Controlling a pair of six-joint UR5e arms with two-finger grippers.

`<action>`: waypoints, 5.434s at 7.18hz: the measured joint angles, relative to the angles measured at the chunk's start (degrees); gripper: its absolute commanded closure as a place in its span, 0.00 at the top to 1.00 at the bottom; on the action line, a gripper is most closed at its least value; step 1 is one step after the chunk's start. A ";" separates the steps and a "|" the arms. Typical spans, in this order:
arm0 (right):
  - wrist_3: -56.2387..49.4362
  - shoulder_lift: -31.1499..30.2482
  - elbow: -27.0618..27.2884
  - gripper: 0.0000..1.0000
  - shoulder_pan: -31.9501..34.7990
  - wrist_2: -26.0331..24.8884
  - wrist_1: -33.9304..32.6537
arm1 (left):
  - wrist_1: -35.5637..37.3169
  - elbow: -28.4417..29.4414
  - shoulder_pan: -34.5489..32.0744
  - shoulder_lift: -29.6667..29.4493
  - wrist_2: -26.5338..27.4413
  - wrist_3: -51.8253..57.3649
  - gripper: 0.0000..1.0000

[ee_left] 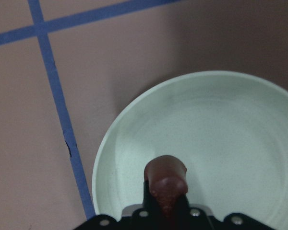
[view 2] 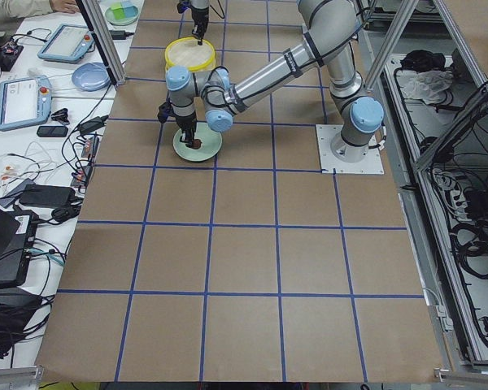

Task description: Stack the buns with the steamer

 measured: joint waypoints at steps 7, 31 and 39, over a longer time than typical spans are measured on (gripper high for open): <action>0.39 0.51 -0.51 0.00 0.16 1.15 -2.06 | -7.03 3.02 -1.81 7.01 -4.16 -6.24 0.00; -27.91 -30.64 -1.10 1.00 -6.64 1.36 29.04 | 20.68 4.44 -19.95 -2.39 -26.90 -53.51 0.76; -30.04 -30.56 -0.97 1.00 -6.57 2.35 28.88 | 18.67 5.65 -22.20 -0.52 -26.36 -63.76 1.00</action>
